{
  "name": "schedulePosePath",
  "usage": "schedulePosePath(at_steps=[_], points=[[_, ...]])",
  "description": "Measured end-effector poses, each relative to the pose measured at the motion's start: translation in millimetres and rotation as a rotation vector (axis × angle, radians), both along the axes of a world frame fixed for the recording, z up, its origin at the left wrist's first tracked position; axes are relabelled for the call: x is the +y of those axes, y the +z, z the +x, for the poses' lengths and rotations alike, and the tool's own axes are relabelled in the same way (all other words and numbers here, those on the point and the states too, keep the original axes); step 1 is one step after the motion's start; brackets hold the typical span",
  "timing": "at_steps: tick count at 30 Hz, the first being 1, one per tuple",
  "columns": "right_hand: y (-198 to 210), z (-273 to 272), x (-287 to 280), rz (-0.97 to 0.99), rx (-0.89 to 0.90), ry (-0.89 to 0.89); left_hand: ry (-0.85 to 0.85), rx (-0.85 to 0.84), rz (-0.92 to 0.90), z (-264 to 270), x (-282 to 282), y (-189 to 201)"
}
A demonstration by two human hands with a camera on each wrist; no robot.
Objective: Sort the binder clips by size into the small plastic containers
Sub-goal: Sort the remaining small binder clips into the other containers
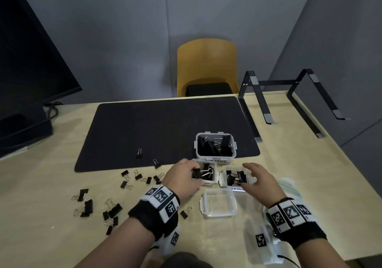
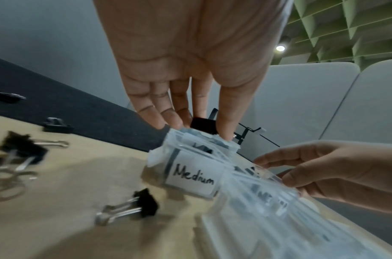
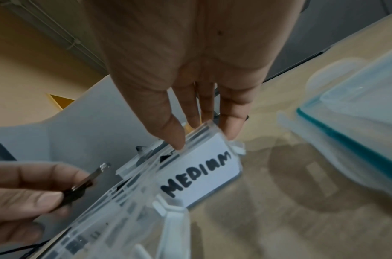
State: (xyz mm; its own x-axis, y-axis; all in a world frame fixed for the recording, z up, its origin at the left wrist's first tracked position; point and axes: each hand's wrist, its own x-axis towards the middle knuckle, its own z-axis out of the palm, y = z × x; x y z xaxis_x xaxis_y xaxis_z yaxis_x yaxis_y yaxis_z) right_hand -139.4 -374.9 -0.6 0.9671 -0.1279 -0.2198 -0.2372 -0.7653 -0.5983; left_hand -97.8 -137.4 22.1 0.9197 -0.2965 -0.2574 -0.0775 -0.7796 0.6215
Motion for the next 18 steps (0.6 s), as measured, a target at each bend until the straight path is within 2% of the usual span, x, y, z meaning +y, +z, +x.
schedulePosePath(at_steps=[11, 18], points=[[-7.6, -5.9, -13.4, 0.130, -0.023, 0.065, -0.201, -0.134, 0.057, 2.9, -78.5, 2.5], [-12.9, -6.0, -18.7, 0.183, -0.041, 0.071, -0.271, -0.229, 0.145, 2.9, -88.8, -11.7]])
